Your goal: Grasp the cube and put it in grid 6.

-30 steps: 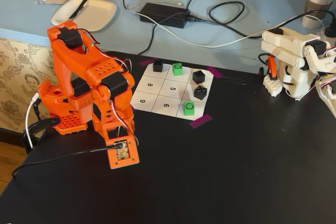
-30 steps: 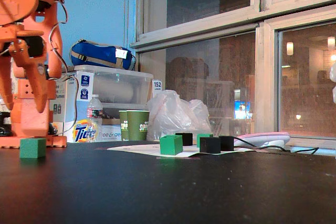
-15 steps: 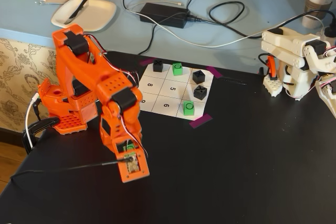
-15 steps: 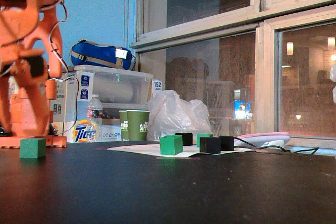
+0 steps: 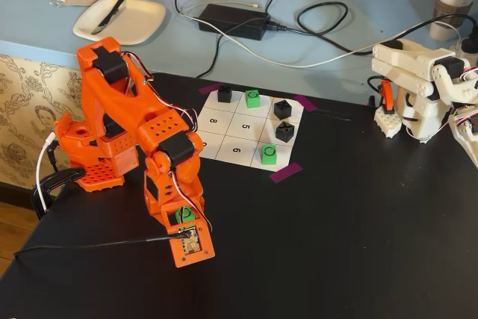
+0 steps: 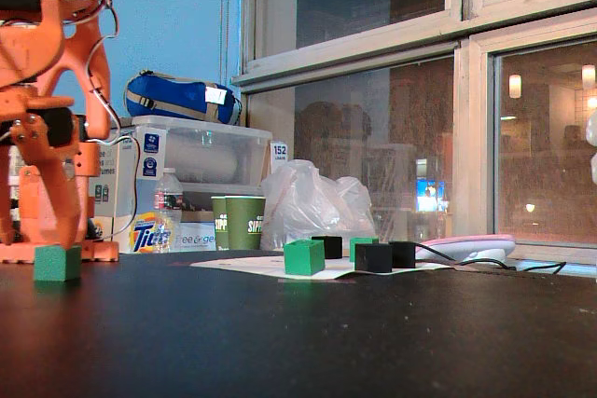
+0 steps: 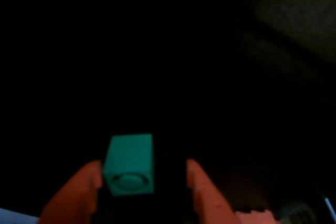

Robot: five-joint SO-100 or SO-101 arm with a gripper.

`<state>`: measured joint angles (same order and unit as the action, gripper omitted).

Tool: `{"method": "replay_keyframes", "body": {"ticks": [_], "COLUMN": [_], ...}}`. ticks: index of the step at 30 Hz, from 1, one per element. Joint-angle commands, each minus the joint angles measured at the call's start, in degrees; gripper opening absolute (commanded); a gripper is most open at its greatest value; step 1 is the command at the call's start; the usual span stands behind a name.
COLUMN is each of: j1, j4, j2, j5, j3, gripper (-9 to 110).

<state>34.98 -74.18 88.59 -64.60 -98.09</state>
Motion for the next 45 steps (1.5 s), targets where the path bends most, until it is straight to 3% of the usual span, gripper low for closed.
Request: {"method": "replay_keyframes", "body": {"ticks": [1,19,31,33,35,36,45], "j1": [0.3,-4.0,-10.9,-11.0,-10.6,-10.4,-12.6], "j4": [1.7,5.4,6.4,6.2,6.1,6.2,5.9], "j2": [-0.2,-4.2,-0.9,-0.6,-0.1,0.2,3.3], "j5": [-0.2,3.5,7.6,7.6,8.0,8.1,11.6], "j3": [1.0,1.1,-7.0,-7.3,-7.3,-7.3,-7.4], "gripper": [26,31,29,23,4,0,0]}}
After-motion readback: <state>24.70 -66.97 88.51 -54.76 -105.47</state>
